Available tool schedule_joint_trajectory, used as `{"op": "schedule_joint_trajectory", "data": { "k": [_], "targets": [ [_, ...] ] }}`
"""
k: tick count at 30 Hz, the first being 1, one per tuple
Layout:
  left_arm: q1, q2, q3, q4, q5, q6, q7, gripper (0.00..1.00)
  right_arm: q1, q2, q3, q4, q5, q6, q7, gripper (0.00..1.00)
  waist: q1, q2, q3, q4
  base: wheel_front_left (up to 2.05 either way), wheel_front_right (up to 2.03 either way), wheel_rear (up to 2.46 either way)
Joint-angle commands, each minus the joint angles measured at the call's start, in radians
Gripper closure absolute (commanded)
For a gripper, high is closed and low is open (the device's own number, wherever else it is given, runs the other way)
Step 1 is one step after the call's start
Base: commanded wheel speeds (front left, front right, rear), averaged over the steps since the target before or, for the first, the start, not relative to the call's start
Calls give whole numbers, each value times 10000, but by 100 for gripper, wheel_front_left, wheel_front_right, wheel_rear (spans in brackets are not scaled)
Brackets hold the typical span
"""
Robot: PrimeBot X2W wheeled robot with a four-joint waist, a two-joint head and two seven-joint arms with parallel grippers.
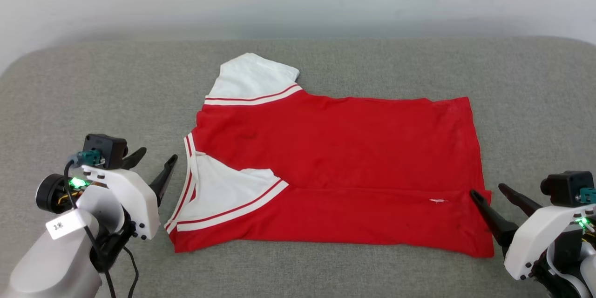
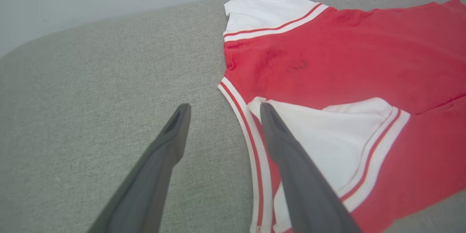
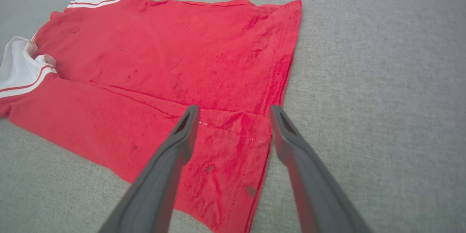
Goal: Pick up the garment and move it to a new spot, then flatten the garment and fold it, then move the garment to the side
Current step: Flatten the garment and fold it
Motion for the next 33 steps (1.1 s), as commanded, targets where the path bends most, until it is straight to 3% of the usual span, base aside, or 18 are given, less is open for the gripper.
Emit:
{"op": "schedule_joint_trajectory", "data": {
  "k": [1, 17, 24, 33],
  "targets": [
    [-143, 110, -83, -188, -226, -56, 482, 0, 198, -25, -99, -147, -75, -11, 60, 0, 0, 0, -294, 147, 0, 0, 0],
    [-683, 1235, -1603, -1993, -2051, -126, 5782, 0, 575, 334, -489, -764, -455, -11, 611, 0, 0, 0, -545, 238, 0, 0, 0],
    [-668, 1288, -2198, -1793, -2353, -128, 6834, 0, 470, 414, -521, -850, -491, -11, 686, 0, 0, 0, -391, 66, 0, 0, 0],
    [-782, 1175, -2755, -1110, -2375, -129, 6933, 0, 227, 491, -449, -831, -502, -11, 705, 0, 0, 0, -64, -206, 0, 0, 0]
  ]
}}
